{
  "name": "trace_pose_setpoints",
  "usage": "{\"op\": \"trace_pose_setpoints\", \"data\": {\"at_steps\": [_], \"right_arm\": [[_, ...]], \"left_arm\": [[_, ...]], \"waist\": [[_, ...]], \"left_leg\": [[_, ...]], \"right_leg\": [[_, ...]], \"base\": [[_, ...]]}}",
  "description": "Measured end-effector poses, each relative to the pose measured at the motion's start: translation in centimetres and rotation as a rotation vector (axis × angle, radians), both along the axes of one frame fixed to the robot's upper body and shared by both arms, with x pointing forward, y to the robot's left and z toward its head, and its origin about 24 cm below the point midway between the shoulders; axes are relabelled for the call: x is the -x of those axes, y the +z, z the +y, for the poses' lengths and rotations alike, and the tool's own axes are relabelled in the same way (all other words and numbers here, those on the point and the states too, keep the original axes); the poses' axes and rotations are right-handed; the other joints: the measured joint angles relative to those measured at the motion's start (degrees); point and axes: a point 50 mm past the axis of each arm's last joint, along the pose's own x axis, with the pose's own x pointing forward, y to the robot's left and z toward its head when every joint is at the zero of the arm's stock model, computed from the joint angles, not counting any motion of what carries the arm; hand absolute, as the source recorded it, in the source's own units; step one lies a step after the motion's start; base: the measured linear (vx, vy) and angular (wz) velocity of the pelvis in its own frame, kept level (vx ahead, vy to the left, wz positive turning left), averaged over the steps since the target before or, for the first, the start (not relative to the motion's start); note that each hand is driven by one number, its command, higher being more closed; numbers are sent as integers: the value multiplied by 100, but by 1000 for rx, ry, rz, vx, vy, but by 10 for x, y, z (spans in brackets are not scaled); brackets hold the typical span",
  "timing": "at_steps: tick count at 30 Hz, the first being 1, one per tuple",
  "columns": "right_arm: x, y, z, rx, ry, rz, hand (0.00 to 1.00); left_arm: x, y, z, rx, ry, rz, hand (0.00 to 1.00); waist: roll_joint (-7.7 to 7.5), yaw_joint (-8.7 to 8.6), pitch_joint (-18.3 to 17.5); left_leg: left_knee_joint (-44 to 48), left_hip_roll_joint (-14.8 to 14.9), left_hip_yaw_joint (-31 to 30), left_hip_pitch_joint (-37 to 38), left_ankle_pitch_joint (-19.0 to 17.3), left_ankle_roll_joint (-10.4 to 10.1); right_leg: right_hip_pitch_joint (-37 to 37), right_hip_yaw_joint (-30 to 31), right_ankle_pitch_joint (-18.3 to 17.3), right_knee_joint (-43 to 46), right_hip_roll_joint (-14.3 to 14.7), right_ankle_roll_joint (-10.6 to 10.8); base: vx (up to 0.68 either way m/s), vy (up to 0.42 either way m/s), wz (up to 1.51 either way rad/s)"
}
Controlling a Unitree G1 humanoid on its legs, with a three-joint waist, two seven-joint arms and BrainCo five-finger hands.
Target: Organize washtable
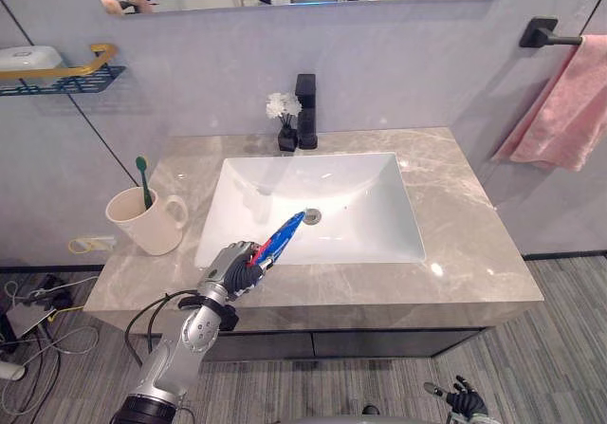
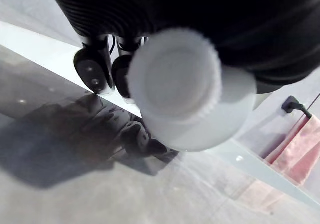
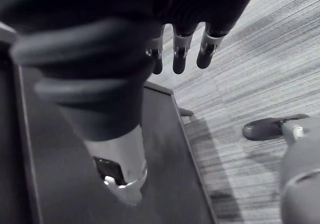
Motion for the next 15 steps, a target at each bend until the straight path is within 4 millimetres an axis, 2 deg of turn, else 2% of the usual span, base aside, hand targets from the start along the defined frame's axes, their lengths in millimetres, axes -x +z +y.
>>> {"op": "trace_pose_setpoints", "data": {"at_steps": [4,7,9,11,12,14,15], "right_arm": [[-4,22,-15,85,-57,-105,0],[-16,46,-23,142,-105,-239,0],[-21,66,-30,195,-120,-323,0],[-29,99,-41,283,-132,-452,0],[-30,108,-43,300,-136,-487,0],[-37,139,-47,367,-130,-608,0],[-40,146,-47,384,-122,-637,0]], "left_arm": [[-1,8,-5,62,35,-50,100],[5,16,2,142,142,-107,100],[8,18,4,160,172,-128,100],[14,21,6,200,203,-146,100],[15,22,6,209,208,-151,100],[18,22,5,234,222,-155,100],[19,22,5,239,224,-153,100]], "waist": [[-20,-15,1],[-27,-3,2],[-22,5,4],[-19,-11,1],[-23,-10,2],[-41,-21,-4],[-46,-19,-11]], "left_leg": [[0,4,109,-11,-4,0],[76,47,286,-9,-71,-6],[189,67,364,-19,-140,-5],[213,80,468,-12,-163,-3],[215,81,483,-11,-163,-3],[222,84,524,-8,-164,-3],[221,87,547,-11,-164,-4]], "right_leg": [[-86,124,30,1,29,1],[-138,303,74,4,79,-6],[-145,385,88,3,99,-21],[-171,471,112,1,112,-22],[-178,486,118,0,114,-23],[-234,528,130,0,121,-25],[-250,549,131,-1,127,-27]], "base": [[-19,6,-16],[-23,0,-34],[-34,6,-24],[-43,2,-18],[-36,2,-15],[-44,-1,-11],[-44,-2,-14]]}}
